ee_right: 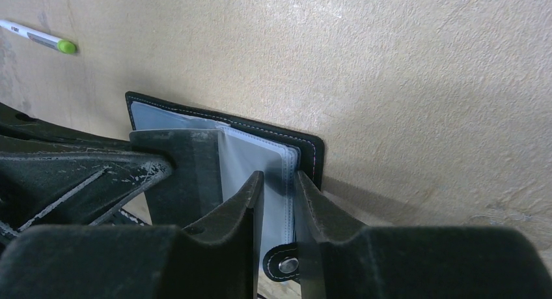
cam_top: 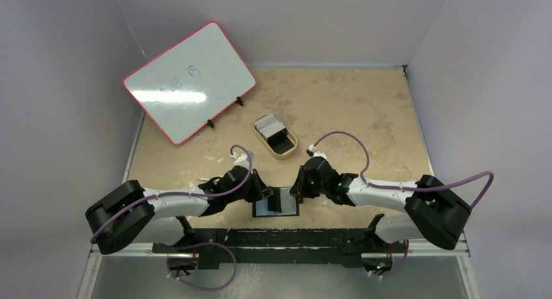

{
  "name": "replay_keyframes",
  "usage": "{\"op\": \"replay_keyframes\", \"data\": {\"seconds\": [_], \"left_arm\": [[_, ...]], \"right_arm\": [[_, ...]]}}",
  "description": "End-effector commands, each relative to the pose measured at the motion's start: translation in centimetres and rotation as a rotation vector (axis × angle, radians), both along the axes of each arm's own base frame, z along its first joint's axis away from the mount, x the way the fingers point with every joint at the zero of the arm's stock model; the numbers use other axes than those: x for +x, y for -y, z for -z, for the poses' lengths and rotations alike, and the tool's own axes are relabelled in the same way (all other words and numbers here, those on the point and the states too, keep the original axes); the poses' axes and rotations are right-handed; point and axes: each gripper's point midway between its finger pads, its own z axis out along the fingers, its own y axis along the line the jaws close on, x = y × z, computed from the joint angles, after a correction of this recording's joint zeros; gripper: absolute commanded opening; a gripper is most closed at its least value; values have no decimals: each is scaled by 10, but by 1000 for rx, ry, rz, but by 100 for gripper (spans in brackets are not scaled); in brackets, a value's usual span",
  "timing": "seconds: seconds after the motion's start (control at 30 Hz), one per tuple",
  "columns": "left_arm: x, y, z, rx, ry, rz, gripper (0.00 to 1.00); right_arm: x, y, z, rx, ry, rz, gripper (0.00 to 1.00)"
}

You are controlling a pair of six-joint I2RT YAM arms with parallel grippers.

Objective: Put the credit cards into the card holder
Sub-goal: Insert the credit card into the card holder.

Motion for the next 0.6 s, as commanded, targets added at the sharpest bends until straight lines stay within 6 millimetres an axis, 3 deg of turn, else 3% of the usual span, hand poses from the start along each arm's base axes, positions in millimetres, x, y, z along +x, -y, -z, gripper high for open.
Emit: {"op": "replay_keyframes", "data": {"seconds": [0.0, 0.37, 0.57], "left_arm": [[7, -10, 9, 119, 50, 20, 0], [12, -13, 2, -8, 121, -60, 0], [7, -4, 5, -57, 118, -37, 0]], "right_arm": [[-7, -1, -1, 10, -9, -12, 26], [-9, -5, -4, 59, -10, 10, 28], [-9, -4, -10, 102, 2, 40, 29]]}}
